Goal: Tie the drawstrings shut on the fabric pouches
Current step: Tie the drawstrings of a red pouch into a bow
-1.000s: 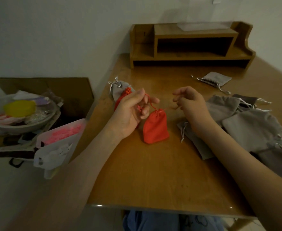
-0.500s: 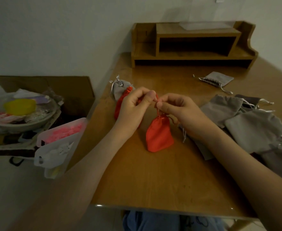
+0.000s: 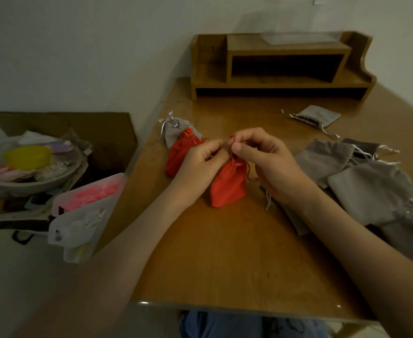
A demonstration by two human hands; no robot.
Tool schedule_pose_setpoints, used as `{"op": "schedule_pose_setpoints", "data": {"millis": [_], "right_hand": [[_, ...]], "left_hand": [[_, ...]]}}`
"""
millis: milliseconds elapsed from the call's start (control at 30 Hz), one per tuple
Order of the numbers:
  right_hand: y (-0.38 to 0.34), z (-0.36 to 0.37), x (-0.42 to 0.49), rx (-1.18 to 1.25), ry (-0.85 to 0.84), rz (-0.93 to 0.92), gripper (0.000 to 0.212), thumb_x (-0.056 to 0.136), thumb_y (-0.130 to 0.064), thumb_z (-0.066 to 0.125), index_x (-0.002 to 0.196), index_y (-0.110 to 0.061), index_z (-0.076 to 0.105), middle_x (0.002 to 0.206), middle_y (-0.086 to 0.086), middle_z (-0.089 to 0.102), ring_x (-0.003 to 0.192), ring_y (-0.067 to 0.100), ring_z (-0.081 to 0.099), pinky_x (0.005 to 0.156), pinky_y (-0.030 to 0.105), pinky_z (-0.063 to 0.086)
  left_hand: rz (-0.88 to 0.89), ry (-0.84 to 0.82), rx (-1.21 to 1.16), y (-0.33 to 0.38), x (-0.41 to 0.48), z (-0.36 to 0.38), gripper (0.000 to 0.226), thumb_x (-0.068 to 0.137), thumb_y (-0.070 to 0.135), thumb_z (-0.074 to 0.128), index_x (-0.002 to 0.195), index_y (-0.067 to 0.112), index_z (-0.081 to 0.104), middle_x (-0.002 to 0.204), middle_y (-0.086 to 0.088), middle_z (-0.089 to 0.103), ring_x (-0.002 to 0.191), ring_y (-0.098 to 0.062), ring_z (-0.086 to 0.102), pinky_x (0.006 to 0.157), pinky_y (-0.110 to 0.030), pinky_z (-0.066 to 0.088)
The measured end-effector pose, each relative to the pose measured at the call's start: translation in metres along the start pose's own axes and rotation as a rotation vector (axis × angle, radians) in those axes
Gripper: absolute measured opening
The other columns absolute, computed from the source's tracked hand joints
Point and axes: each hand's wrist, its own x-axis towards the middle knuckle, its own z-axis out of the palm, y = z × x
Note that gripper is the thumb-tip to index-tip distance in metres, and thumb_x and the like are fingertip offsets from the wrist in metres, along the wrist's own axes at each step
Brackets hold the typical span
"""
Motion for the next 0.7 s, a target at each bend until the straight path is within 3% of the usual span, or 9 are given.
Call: {"op": "schedule_pose_setpoints", "data": {"millis": [133, 233, 333, 433, 600, 700], "right_hand": [[-0.0016, 0.0012, -0.0015, -0.135, -0.027, -0.009, 0.027, 0.083, -0.023, 0.063, 0.108, -0.013, 0.067, 0.12, 0.018, 0.052, 0.1, 0.023, 0.055, 0.088, 0.027, 0.047], [-0.001, 0.0017, -0.0014, -0.225, -0.013, -0.035, 0.026, 0.093, -0.024, 0.056, 0.116, -0.016, 0.065, 0.12, 0.009, 0.057, 0.112, 0.018, 0.057, 0.092, 0.026, 0.048], [0.0057, -0.0017, 0.0007, -0.501, 0.022, -0.121, 0.024, 0.093, -0.035, 0.051, 0.114, -0.033, 0.062, 0.114, -0.002, 0.058, 0.113, 0.015, 0.05, 0.099, 0.033, 0.04], [0.0065, -0.0039, 0.0021, -0.61, 0.06, -0.165, 0.025, 0.094, -0.038, 0.046, 0.114, -0.037, 0.06, 0.113, -0.013, 0.055, 0.115, 0.009, 0.044, 0.102, 0.034, 0.036], [0.0016, -0.0042, 0.0013, -0.559, 0.015, -0.203, 0.023, 0.093, -0.031, 0.051, 0.113, -0.038, 0.061, 0.116, -0.017, 0.057, 0.116, 0.007, 0.049, 0.102, 0.042, 0.039], [-0.002, -0.002, 0.0001, -0.284, -0.014, -0.124, 0.019, 0.092, -0.018, 0.059, 0.108, -0.025, 0.067, 0.112, -0.005, 0.063, 0.101, 0.01, 0.059, 0.091, 0.034, 0.049]], "left_hand": [[-0.056, 0.023, -0.073, -0.0005, 0.0012, -0.0007, 0.019, 0.098, 0.022, 0.05, 0.107, 0.021, 0.067, 0.106, -0.007, 0.071, 0.103, -0.016, 0.065, 0.086, -0.026, 0.05], [-0.142, 0.033, -0.166, -0.0033, 0.0039, -0.0038, 0.026, 0.098, 0.026, 0.048, 0.109, 0.015, 0.068, 0.111, -0.017, 0.068, 0.106, -0.029, 0.064, 0.098, -0.042, 0.047], [-0.231, 0.022, -0.337, -0.0034, 0.0072, -0.0043, 0.034, 0.1, 0.031, 0.042, 0.106, 0.01, 0.068, 0.111, -0.016, 0.068, 0.108, -0.027, 0.064, 0.102, -0.043, 0.044], [-0.208, 0.003, -0.295, -0.0044, 0.0076, -0.0036, 0.037, 0.091, 0.041, 0.049, 0.104, 0.014, 0.07, 0.111, -0.014, 0.069, 0.109, -0.028, 0.063, 0.102, -0.044, 0.044], [-0.175, 0.005, -0.243, -0.0058, 0.0068, -0.0049, 0.03, 0.086, 0.036, 0.056, 0.102, 0.016, 0.071, 0.111, -0.013, 0.07, 0.109, -0.028, 0.063, 0.103, -0.046, 0.043], [-0.121, 0.01, -0.112, -0.0044, 0.0045, -0.0043, 0.027, 0.092, 0.031, 0.053, 0.105, 0.013, 0.069, 0.11, -0.012, 0.07, 0.107, -0.026, 0.064, 0.1, -0.045, 0.046]]}}
